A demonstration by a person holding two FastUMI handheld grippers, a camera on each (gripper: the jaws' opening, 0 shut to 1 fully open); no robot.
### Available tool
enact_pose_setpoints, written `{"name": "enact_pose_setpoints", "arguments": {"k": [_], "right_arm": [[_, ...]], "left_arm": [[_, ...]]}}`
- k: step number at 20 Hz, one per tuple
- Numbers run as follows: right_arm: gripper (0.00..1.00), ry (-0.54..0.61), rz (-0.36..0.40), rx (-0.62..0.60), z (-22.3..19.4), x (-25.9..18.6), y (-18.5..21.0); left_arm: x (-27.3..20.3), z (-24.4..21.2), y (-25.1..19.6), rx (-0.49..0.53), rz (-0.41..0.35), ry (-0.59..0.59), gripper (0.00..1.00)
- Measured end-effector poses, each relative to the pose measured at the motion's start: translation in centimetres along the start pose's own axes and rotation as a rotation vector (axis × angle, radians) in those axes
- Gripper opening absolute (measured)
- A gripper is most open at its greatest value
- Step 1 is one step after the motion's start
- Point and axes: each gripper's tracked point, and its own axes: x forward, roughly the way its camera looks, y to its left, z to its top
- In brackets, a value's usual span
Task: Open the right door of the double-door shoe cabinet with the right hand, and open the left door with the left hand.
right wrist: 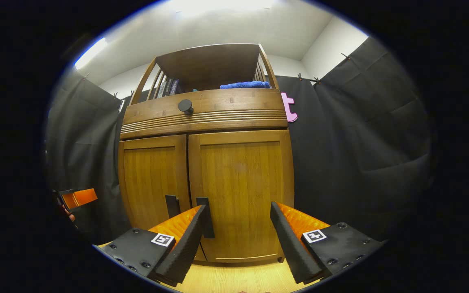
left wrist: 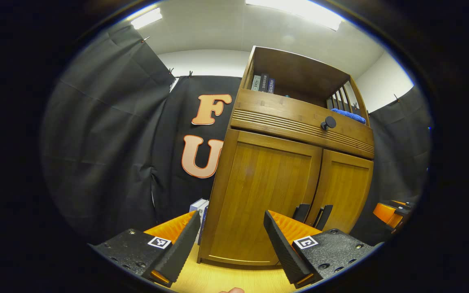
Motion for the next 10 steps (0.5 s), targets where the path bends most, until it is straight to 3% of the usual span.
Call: {"name": "enact_pose_setpoints", "arguments": {"k": [1,2,4,5,7,8,9,10], "right_arm": [[0.92,-0.004,0.001,0.005,0.0,0.0,0.0],[0.99,-0.005,0.000,0.007,0.0,0.1,0.1],[0.99,0.003,0.006,0.009,-0.3,0.5,0.2],[0.92,0.007,0.010,0.011,-0.3,0.7,0.4],[0.92,0.000,0.014,0.013,0.0,1.3,0.6],[0.99,-0.012,0.010,0.011,0.2,1.9,0.4],[0.99,-0.020,0.012,0.009,0.5,2.8,0.4],[0.92,-0.025,0.023,0.013,0.7,3.8,0.8]], "left_arm": [[0.0,0.0,0.0,0.003,-0.002,-0.002,0.91],[0.0,0.0,0.0,0.005,-0.001,-0.006,0.91],[-0.1,0.1,-0.2,0.008,-0.003,-0.015,0.91],[0.0,0.3,-0.1,0.007,-0.003,-0.021,0.91],[-0.3,0.6,-0.2,-0.007,-0.002,-0.038,0.91],[-0.3,0.6,-0.3,-0.017,-0.004,-0.043,0.91],[-0.4,0.8,-0.4,-0.026,-0.007,-0.048,0.91],[-0.5,1.0,-0.4,-0.029,-0.010,-0.057,0.91]]}}
